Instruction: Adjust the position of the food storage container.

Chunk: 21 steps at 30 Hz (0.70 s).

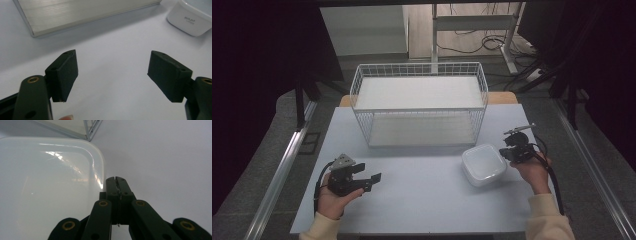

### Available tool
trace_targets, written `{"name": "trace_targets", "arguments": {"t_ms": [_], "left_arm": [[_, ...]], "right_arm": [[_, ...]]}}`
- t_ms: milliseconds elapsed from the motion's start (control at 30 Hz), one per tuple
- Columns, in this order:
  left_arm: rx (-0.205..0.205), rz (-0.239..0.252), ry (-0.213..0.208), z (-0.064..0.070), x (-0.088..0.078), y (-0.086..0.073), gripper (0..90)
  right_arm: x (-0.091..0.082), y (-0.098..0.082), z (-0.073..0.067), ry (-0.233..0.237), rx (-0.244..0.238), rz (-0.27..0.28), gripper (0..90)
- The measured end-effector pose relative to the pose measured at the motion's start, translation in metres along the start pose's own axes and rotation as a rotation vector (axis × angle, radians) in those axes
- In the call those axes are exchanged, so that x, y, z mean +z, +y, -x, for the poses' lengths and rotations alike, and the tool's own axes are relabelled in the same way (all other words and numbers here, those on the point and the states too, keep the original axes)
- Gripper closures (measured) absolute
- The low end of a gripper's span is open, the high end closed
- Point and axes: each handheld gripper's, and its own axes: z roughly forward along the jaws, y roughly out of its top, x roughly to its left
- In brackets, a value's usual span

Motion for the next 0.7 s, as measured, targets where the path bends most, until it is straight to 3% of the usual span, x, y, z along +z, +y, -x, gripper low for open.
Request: {"name": "trace_targets", "arguments": {"t_ms": [367,700], "left_arm": [[0.001,-0.002,0.000,-0.001,0.000,0.000,23.8],[0.000,-0.013,-0.001,-0.001,0.002,0.000,23.7]], "right_arm": [[0.005,0.007,-0.022,0.064,-0.072,0.006,89.6],[0.012,0.018,-0.060,0.116,-0.165,-0.002,89.6]]}}
